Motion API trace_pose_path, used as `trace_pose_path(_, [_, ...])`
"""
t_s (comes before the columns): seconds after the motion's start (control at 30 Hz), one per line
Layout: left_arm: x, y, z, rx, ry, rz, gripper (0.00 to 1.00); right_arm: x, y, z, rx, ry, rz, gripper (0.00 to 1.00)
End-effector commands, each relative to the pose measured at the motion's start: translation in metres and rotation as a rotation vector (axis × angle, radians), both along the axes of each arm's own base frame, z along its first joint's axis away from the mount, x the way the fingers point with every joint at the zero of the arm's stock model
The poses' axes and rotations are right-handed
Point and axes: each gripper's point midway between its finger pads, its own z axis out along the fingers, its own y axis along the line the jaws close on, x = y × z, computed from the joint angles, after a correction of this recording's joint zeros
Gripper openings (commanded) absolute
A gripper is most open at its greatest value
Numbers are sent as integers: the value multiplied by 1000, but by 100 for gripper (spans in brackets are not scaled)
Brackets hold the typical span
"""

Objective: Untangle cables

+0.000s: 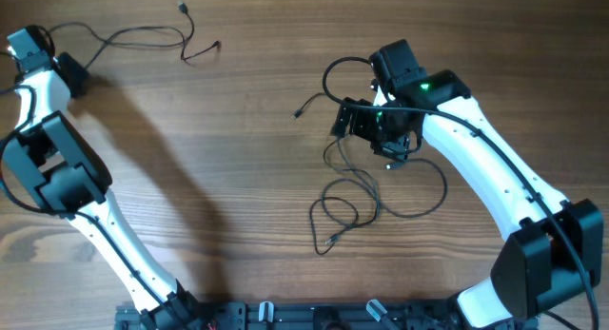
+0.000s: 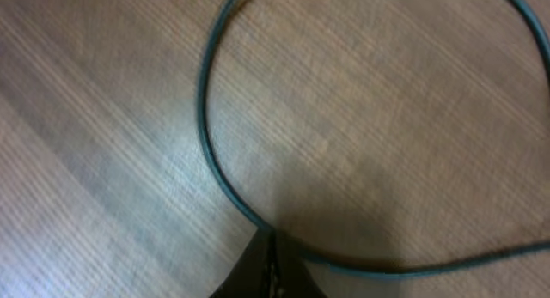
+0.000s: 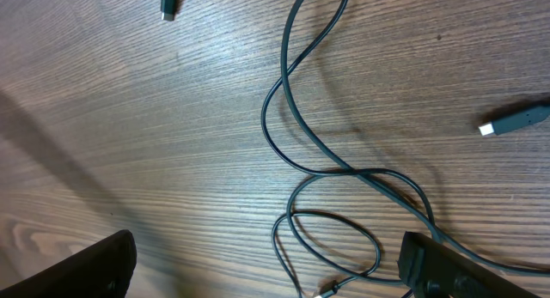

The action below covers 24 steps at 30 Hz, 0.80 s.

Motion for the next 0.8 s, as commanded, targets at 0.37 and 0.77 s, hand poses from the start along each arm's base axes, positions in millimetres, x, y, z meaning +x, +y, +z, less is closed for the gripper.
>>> trace_pose_path(0.37, [33,22,-41,127,-124,-63,4,-7,0,-7,-4,47,-15,99])
trace_pose_path(0.77, [40,24,129,182,-295,-26,45,-9,-1,-7,-8,55,-14,99])
